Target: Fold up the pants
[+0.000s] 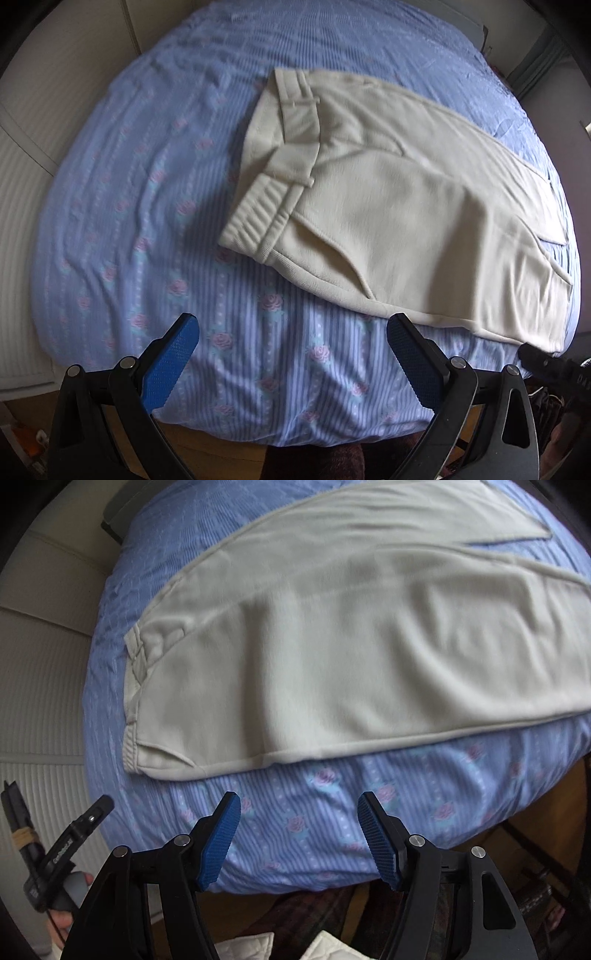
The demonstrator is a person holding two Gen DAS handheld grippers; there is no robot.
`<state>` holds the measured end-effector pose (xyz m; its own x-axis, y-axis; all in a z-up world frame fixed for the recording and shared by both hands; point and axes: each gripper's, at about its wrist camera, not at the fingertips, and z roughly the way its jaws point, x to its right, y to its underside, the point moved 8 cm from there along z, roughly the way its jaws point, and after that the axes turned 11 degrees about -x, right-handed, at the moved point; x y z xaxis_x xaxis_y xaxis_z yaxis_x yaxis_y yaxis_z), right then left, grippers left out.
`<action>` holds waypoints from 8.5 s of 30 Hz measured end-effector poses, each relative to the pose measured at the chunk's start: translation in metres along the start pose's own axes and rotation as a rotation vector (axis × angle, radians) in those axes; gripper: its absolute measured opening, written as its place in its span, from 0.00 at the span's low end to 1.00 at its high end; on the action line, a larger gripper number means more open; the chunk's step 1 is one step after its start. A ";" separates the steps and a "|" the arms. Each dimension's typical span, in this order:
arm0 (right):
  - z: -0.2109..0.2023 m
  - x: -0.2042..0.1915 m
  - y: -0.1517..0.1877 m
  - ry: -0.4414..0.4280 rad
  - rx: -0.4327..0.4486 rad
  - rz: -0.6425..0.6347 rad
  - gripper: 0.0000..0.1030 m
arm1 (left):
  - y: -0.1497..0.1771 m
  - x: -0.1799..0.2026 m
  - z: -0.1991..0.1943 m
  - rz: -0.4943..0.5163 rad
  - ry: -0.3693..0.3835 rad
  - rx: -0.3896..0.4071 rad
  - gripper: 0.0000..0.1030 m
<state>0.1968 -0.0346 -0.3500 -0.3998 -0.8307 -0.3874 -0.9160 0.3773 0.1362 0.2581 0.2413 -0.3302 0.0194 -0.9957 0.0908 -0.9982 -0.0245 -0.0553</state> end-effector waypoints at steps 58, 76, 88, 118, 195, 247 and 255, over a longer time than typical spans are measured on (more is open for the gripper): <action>-0.086 -0.146 -0.274 -0.005 0.246 -0.259 0.08 | -0.252 0.057 -0.049 -0.076 0.446 0.197 0.09; 0.013 -0.173 -0.372 0.123 0.080 -0.294 0.13 | -0.348 0.040 0.063 -0.153 0.266 0.014 0.10; -0.011 -0.196 -0.342 0.001 0.091 -0.323 0.43 | -0.346 0.035 0.033 -0.185 0.219 0.089 0.71; -0.207 0.015 -0.055 0.016 0.381 -0.082 0.58 | -0.069 0.238 -0.116 0.474 0.244 0.184 0.79; -0.299 0.409 -0.193 -0.292 0.538 0.428 0.12 | -0.112 0.582 0.027 0.578 0.256 0.041 0.15; -0.213 0.388 -0.525 0.103 0.143 -0.170 0.40 | -0.308 0.689 0.110 0.917 0.013 -0.029 0.66; -0.208 0.386 -0.534 0.081 0.159 -0.180 0.37 | -0.294 0.706 0.115 1.095 0.003 -0.087 0.75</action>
<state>0.5245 -0.6420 -0.3823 -0.2380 -0.9181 -0.3169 -0.9586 0.2746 -0.0757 0.5719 -0.4645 -0.3646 -0.8797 -0.4741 0.0381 -0.4753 0.8790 -0.0369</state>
